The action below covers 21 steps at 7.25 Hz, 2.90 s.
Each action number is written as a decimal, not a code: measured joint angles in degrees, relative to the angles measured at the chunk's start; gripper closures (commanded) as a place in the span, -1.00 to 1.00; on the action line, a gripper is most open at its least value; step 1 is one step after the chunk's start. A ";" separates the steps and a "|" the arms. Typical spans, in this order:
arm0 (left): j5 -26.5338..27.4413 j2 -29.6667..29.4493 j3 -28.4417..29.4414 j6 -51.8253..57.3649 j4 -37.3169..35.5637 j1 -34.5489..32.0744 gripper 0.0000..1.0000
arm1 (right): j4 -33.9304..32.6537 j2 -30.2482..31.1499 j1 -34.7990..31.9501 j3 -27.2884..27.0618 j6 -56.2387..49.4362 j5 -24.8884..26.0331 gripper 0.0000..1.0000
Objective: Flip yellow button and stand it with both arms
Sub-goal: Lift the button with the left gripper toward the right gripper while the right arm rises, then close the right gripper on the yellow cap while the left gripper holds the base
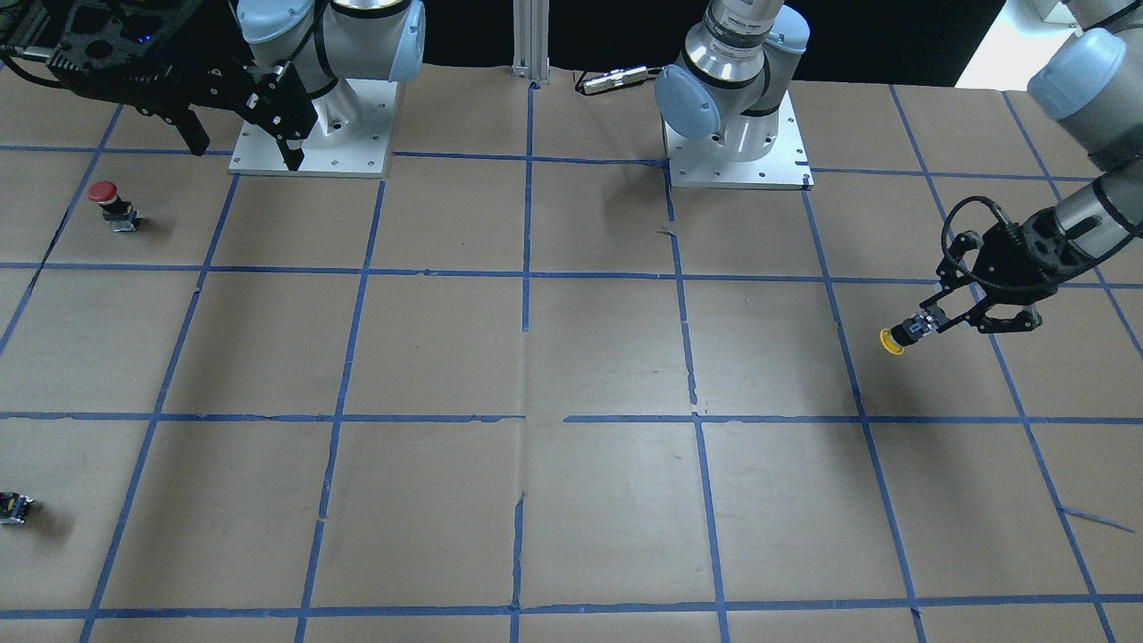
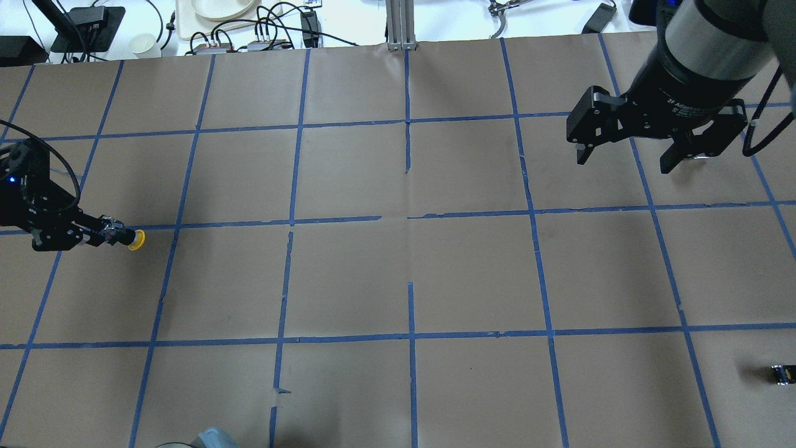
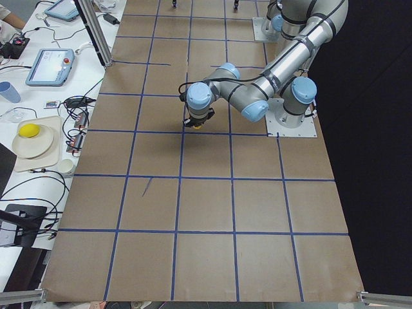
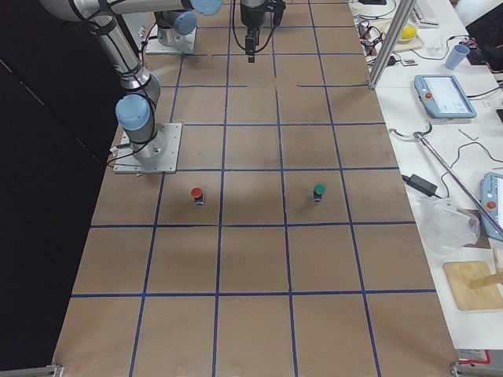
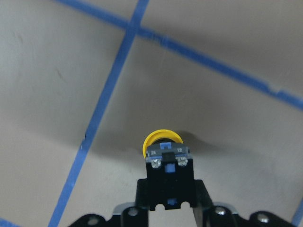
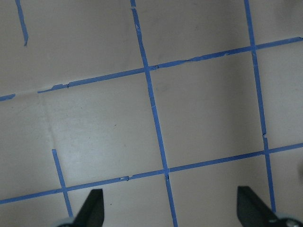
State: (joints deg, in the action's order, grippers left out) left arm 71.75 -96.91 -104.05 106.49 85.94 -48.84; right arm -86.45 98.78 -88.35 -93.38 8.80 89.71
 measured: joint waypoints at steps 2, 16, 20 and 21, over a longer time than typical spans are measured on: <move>-9.81 2.14 4.51 0.91 15.79 -1.65 0.81 | 1.40 -0.13 0.18 0.12 1.17 -1.33 -1.00; -56.68 14.12 6.34 -70.46 36.05 -31.07 0.82 | 21.26 -1.72 10.72 -0.53 42.53 -64.24 -0.99; -64.49 14.18 5.89 -72.28 35.87 -34.43 0.82 | 20.78 -1.86 7.01 -0.65 44.34 -68.82 -0.99; -64.82 14.19 5.84 -72.08 35.69 -34.67 0.82 | 20.62 -1.88 6.66 -0.62 44.49 -70.16 -0.99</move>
State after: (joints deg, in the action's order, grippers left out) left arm 6.94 -82.72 -98.21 34.40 121.63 -83.51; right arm -65.83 96.90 -81.68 -94.00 53.30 19.55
